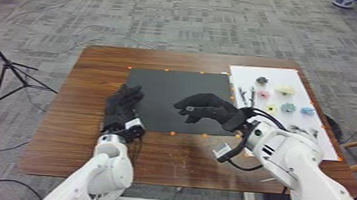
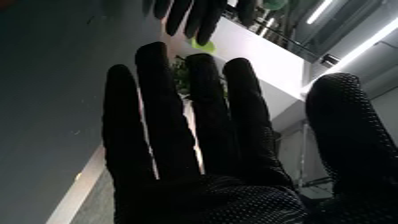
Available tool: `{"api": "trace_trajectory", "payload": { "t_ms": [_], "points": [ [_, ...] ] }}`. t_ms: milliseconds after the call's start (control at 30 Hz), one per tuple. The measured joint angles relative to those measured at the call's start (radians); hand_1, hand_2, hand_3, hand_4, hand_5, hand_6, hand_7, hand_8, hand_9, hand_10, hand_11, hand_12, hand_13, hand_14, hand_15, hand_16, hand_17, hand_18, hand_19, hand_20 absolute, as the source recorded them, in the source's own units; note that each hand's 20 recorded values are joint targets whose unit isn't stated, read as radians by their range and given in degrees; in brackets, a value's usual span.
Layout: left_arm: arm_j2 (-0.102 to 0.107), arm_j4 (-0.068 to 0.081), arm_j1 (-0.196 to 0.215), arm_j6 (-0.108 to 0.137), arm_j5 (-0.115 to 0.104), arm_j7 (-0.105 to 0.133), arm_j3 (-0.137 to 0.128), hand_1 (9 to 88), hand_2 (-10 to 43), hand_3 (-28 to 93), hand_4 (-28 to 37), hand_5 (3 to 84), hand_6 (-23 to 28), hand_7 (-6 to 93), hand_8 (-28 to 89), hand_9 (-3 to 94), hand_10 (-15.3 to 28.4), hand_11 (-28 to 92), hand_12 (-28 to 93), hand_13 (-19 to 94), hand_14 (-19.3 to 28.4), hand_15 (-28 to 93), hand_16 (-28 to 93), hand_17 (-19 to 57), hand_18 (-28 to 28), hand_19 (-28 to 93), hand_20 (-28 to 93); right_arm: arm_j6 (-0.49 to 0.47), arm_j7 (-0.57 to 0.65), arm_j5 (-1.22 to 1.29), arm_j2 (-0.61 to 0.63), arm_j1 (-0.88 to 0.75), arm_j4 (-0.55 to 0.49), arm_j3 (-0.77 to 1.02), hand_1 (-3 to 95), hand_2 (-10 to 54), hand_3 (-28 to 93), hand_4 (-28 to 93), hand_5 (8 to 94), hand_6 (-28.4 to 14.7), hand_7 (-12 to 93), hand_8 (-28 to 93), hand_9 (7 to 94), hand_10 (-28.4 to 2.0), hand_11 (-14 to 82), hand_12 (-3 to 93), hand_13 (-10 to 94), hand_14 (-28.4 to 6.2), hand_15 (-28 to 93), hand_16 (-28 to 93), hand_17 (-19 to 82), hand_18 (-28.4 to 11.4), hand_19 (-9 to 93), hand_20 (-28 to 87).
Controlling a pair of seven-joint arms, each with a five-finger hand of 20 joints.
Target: Arrange flowers
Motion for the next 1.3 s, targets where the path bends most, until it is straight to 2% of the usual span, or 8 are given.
{"api": "trace_trajectory", "payload": {
  "t_ms": [333,533,633,733,867,967,1167,1300],
  "points": [
    [-0.024,0.053,-0.044,-0.004,-0.009,0.012,0.018,21.5,6.9,71,-28.3,56.9,0.7,28.1,-12,56.2,14.1,25,15,48,16.9,22,2,7.5,13.8,24,23,-0.026,-0.003,-0.002,-0.017,0.012,0.004,-0.001,23.3,11.7,61,-14,40.2,5.0,33,-15,55.9,-2.7,11.0,18.5,52,-10.2,16,36,25,-15.2,41,37],
    [-0.019,0.072,-0.074,-0.020,-0.014,0.023,0.037,21.8,6.8,70,-28.3,56.7,1.0,28.0,-12,55.9,14.1,25,15,48,16.8,21,2,7.3,13.8,24,23,-0.027,-0.002,0.000,-0.017,0.012,0.002,0.001,22.7,12.0,61,-14,42.1,6.4,34,-16,59.3,-5.0,9.3,18.4,52,-12.5,16,34,24,-15.8,41,38],
    [0.001,0.045,-0.074,-0.029,-0.015,0.019,0.034,21.8,6.5,70,-28.3,56.6,1.0,28.2,-12,55.6,13.7,25,14,47,16.4,21,2,7.3,13.8,24,23,-0.027,0.000,0.003,-0.015,0.003,-0.008,0.010,21.9,12.1,62,-14,46.0,5.0,30,-15,59.7,-9.1,8.7,17.7,50,-14.6,18,32,23,-16.4,42,38],
    [0.043,-0.038,-0.054,-0.046,-0.010,0.006,0.005,21.7,6.2,71,-28.3,56.7,1.3,27.9,-12,55.3,13.6,26,14,48,16.2,20,2,7.3,13.9,23,23,-0.025,0.005,0.010,-0.012,-0.010,-0.023,0.026,21.4,11.7,63,-14,49.7,2.2,23,-10,58.7,-12.6,8.2,17.2,48,-16.3,21,30,22,-16.8,43,38],
    [0.127,-0.169,-0.015,-0.084,0.015,-0.029,-0.086,22.0,5.6,70,-28.3,57.0,1.7,27.0,-11,55.3,13.8,26,14,47,16.3,21,1,6.8,14.1,24,23,-0.021,0.019,0.024,-0.002,-0.035,-0.043,0.058,21.5,11.2,64,-14,51.5,-0.7,19,-8,57.7,-15.0,7.8,16.9,46,-17.4,23,29,21,-17.4,44,37],
    [0.204,-0.229,0.012,-0.154,0.070,-0.077,-0.182,22.9,4.8,70,-28.1,57.0,1.6,26.6,-11,55.5,13.9,26,14,48,16.6,22,1,6.8,14.7,25,24,-0.012,0.033,0.037,0.005,-0.064,-0.058,0.093,22.6,10.8,64,-14,52.0,-2.0,17,-8,56.5,-15.5,8.1,17.0,46,-17.5,23,28,21,-17.4,44,37],
    [0.361,-0.260,0.163,-0.491,0.286,-0.217,-0.505,26.1,2.4,70,-25.2,57.6,1.5,25.7,-10,56.4,14.0,26,15,49,17.2,23,1,7.1,15.1,27,25,0.079,0.051,0.079,0.011,-0.167,-0.095,0.190,27.5,6.7,63,-13,52.2,-3.6,16,-7,54.5,-16.7,8.4,17.0,50,-17.9,26,27,25,-18.3,47,38],
    [0.477,-0.289,0.342,-0.536,0.403,-0.226,-0.689,26.5,2.1,70,-24.0,58.2,1.8,24.5,-9,57.0,14.2,25,15,49,17.8,24,1,7.2,15.1,27,25,0.225,0.079,0.070,0.013,-0.251,-0.124,0.250,31.1,3.4,62,-12,53.5,-4.5,15,-6,57.7,-17.4,10.5,17.2,59,-16.5,30,25,31,-19.3,58,41]
  ]
}}
